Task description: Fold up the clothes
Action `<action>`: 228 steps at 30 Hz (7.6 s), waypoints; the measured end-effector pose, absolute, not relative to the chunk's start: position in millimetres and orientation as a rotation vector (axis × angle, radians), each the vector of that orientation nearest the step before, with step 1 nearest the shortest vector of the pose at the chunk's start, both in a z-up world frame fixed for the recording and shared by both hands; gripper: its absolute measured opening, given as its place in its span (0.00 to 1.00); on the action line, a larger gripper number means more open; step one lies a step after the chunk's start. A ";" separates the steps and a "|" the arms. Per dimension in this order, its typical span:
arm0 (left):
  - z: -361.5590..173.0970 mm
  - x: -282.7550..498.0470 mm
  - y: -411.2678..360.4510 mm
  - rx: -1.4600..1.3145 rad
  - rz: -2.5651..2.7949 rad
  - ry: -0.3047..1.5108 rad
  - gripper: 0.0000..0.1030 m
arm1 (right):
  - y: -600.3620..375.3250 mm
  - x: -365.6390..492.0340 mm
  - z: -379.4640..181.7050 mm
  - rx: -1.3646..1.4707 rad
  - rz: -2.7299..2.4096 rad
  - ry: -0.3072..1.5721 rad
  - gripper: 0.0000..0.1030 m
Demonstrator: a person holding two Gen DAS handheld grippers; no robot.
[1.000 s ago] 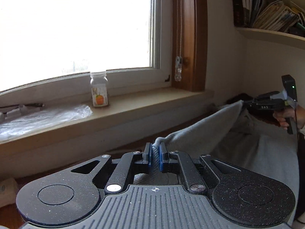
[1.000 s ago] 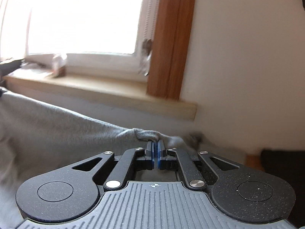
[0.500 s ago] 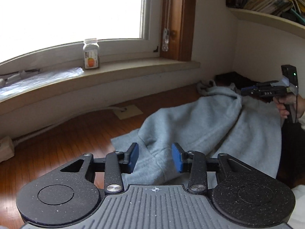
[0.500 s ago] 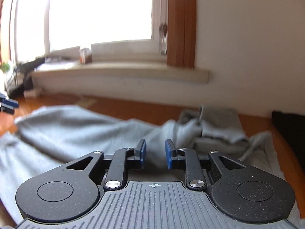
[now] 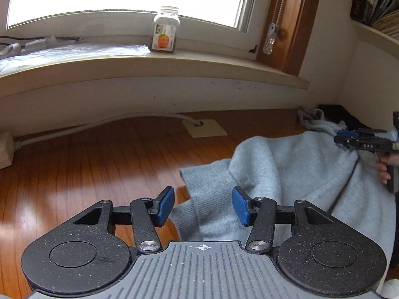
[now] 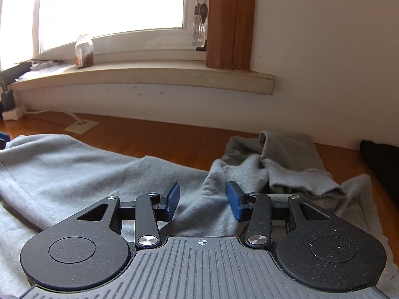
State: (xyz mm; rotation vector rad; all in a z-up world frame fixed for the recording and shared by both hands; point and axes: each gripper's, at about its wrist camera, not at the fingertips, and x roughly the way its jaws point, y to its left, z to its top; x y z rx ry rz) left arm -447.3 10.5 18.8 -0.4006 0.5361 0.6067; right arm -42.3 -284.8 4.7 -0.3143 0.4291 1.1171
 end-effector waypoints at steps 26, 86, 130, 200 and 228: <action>4.5 -467.5 37.9 -0.361 0.619 0.620 0.41 | -140.5 -275.4 21.2 -0.646 1.796 0.385 0.42; 21.5 -462.8 37.9 -0.485 0.659 0.477 0.05 | -188.6 -265.3 21.0 -0.578 1.932 0.250 0.02; 1.2 -444.0 51.1 -0.563 0.614 0.459 0.04 | -178.2 -287.1 15.6 -0.603 1.882 0.257 0.02; 3.7 -253.4 -5.2 -0.205 0.560 0.666 0.88 | -275.8 -8.2 -8.9 -0.287 1.125 0.562 0.63; -9.7 -249.6 68.5 -0.244 0.307 0.609 1.00 | -248.2 44.3 42.2 -0.348 0.841 0.518 0.09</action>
